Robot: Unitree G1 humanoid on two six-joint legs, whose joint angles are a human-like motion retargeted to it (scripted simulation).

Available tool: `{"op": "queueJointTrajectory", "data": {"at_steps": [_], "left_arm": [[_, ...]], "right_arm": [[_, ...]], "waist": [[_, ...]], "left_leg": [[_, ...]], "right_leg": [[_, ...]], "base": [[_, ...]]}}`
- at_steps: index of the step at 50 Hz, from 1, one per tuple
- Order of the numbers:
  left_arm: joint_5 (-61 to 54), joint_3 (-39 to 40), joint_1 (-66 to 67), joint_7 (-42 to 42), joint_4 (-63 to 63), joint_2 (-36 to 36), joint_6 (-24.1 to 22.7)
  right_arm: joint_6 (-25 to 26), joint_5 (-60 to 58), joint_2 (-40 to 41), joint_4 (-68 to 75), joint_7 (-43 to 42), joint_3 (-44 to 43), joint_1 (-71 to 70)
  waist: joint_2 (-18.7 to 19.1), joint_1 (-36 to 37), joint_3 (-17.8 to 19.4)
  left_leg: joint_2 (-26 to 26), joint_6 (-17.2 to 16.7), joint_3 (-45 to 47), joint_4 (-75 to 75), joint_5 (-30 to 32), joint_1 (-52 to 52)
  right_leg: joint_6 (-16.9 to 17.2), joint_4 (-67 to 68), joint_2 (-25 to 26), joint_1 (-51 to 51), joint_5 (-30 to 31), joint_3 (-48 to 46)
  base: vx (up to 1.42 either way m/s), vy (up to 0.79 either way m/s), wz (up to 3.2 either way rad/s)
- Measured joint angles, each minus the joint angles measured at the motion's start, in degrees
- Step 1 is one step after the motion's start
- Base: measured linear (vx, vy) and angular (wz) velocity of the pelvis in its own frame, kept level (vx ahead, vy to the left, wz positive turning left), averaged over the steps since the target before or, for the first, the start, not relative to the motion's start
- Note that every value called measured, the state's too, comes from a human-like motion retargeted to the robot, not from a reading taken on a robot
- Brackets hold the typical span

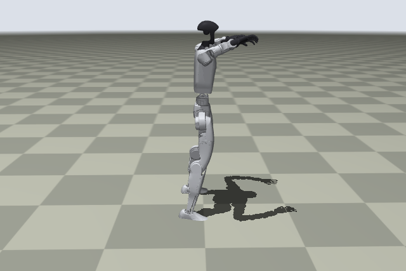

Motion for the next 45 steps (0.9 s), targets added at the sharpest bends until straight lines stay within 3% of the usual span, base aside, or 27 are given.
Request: {"op": "queueJointTrajectory", "data": {"at_steps": [8, 16, 23, 36, 40, 45], "left_arm": [[-1.76, -0.63, 0.27, -0.88, -0.75, -0.57, -0.19], [-6.94, -5.22, 1.72, -5.22, -2.37, 0.24, -0.74], [-5.19, -4.56, 2.57, -6.53, -2.15, -0.24, -0.12], [-3.83, -3.00, 3.58, 0.32, 3.36, 1.52, -1.24], [-3.73, -7.85, 2.91, 2.52, 4.41, -0.16, -1.69], [-7.40, -28.80, -9.67, 4.18, 6.57, -6.22, -2.15]], "right_arm": [[-0.10, 1.17, 0.36, -0.44, 0.32, 2.78, -2.33], [-0.80, 11.16, 0.83, -1.00, 4.06, 8.09, -4.57], [-0.14, 7.42, 0.55, -0.96, 6.39, 8.38, -3.31], [-0.75, 6.87, -0.15, 8.64, -2.38, 8.40, -4.34], [-1.15, 6.09, 1.46, 11.23, -5.45, 14.86, -8.23], [-1.57, 6.68, 7.46, 12.38, -9.62, 36.28, -23.69]], "waist": [[-0.12, 0.09, 0.59], [-0.10, 0.28, 0.75], [-0.24, 0.01, 0.69], [0.15, 0.32, -0.05], [0.04, 0.13, 0.10], [-0.49, -0.53, 0.45]], "left_leg": [[0.00, 0.03, 0.14, -0.06, -0.03, 0.41], [-0.02, 0.01, 0.17, -0.03, -0.11, 0.54], [0.00, 0.01, 0.28, -0.10, -0.08, 0.50], [0.16, -0.38, 0.45, -0.16, 0.09, 0.19], [0.15, -0.42, 0.42, -0.15, 0.11, 0.14], [-0.06, -0.18, 0.38, 0.08, 0.08, 0.16]], "right_leg": [[0.00, 0.02, 0.01, 0.26, 0.03, 0.17], [0.00, 0.05, 0.00, 0.34, 0.09, 0.24], [0.00, 0.07, 0.03, 0.18, 0.12, 0.37], [0.00, -0.02, 0.21, -0.21, 0.40, 0.46], [0.00, 0.05, 0.18, -0.27, 0.37, 0.44], [0.00, 0.22, -0.05, -0.14, 0.20, 0.39]], "base": [[0.00, 0.00, 0.00], [0.00, 0.00, 0.00], [0.00, 0.00, 0.00], [0.00, 0.00, 0.00], [0.00, 0.00, 0.00], [0.00, 0.00, 0.00]]}}
